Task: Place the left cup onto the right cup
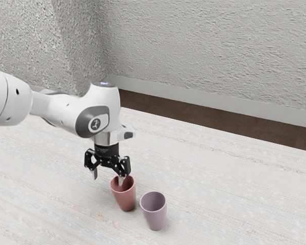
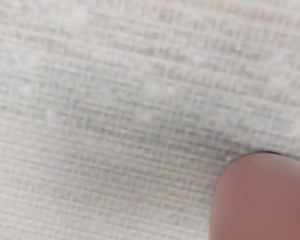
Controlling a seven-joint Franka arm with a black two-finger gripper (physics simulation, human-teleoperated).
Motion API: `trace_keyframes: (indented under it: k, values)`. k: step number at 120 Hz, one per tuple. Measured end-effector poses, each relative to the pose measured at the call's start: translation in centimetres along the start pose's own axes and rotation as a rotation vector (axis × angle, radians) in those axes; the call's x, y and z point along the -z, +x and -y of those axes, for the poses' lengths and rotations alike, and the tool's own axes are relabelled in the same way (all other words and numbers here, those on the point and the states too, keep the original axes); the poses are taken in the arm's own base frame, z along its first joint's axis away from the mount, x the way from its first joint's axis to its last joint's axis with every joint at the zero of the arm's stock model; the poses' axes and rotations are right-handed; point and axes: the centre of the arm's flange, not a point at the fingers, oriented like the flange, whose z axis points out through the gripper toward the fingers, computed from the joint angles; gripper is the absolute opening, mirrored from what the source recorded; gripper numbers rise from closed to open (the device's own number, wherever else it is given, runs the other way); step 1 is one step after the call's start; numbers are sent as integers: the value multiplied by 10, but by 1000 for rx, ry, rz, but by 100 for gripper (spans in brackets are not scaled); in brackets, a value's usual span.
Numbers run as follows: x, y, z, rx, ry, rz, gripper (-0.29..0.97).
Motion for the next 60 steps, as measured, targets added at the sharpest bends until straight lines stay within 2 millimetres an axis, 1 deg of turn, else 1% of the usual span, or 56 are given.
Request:
trace_keyframes:
  k: [25, 44, 60]
  values:
    - [-3, 2, -1, 1, -1, -5, 67]
    - [-3, 3, -1, 1, -2, -9, 51]
    - [-2, 2, -3, -1, -5, -10, 41]
